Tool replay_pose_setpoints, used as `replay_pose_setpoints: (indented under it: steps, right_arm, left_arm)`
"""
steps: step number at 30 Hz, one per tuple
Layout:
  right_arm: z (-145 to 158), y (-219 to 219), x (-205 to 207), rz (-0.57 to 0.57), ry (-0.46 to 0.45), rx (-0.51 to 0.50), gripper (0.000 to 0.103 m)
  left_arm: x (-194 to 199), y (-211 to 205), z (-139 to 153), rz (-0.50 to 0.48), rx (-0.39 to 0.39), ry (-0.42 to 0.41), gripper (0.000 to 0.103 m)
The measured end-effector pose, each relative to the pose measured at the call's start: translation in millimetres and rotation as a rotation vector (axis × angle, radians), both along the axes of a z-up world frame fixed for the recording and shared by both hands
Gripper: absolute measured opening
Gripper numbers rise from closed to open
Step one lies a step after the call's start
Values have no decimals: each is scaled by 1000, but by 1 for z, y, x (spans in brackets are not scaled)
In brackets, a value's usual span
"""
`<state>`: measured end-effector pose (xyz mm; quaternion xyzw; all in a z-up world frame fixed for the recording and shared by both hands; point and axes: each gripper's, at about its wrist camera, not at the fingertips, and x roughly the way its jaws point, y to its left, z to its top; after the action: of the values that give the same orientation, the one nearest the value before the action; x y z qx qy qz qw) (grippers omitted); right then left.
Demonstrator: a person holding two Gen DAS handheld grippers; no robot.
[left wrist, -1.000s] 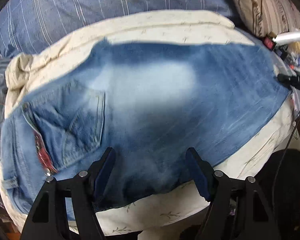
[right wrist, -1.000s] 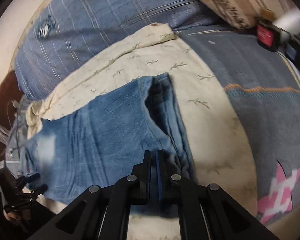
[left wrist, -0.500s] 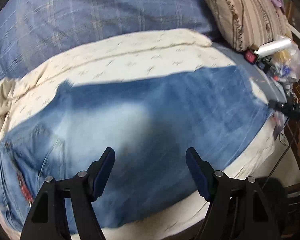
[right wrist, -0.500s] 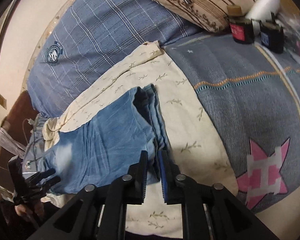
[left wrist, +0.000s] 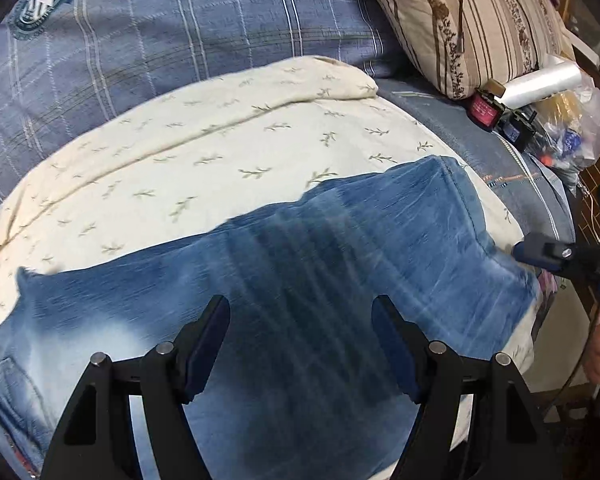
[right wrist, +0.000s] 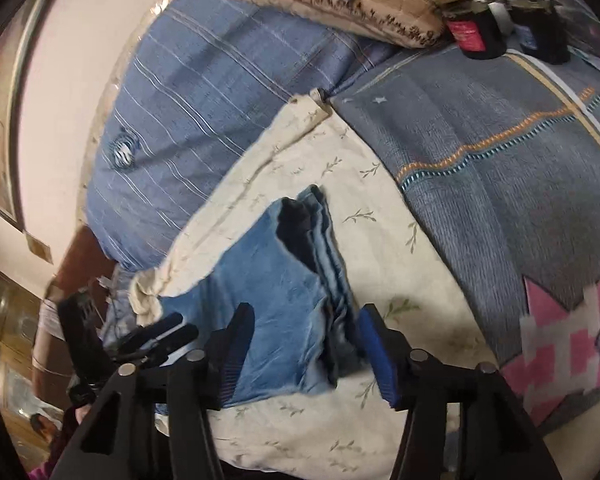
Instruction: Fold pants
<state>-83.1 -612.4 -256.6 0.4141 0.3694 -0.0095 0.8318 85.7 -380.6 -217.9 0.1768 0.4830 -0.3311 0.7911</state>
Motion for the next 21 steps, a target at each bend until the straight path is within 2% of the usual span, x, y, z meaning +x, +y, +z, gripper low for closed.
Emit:
replay_pose_setpoints:
  steps: [2, 5, 9, 12, 15, 18, 21]
  right_arm:
    - [-4, -2, 9, 13, 35, -19, 47]
    - [-12, -2, 21, 45, 60, -13, 39]
    - [-16, 0, 30, 64, 85, -49, 38]
    - [-17, -3, 33, 61, 74, -26, 39]
    - [-14, -6, 30, 63, 36, 7, 39]
    - [-16, -9, 30, 65, 52, 4, 39]
    - [-20, -8, 33, 92, 54, 11, 41]
  left_arm:
    - [2, -8, -6, 3, 14, -3, 74]
    - [7, -17, -14, 11, 22, -2, 74]
    - [13, -30, -21, 2, 34, -19, 75]
    - [16, -40, -20, -18, 45, -45, 76]
    - [15, -33, -15, -24, 28, -39, 76]
    - [4, -13, -3, -51, -7, -62, 75]
    - [-8, 9, 5, -67, 13, -108, 75]
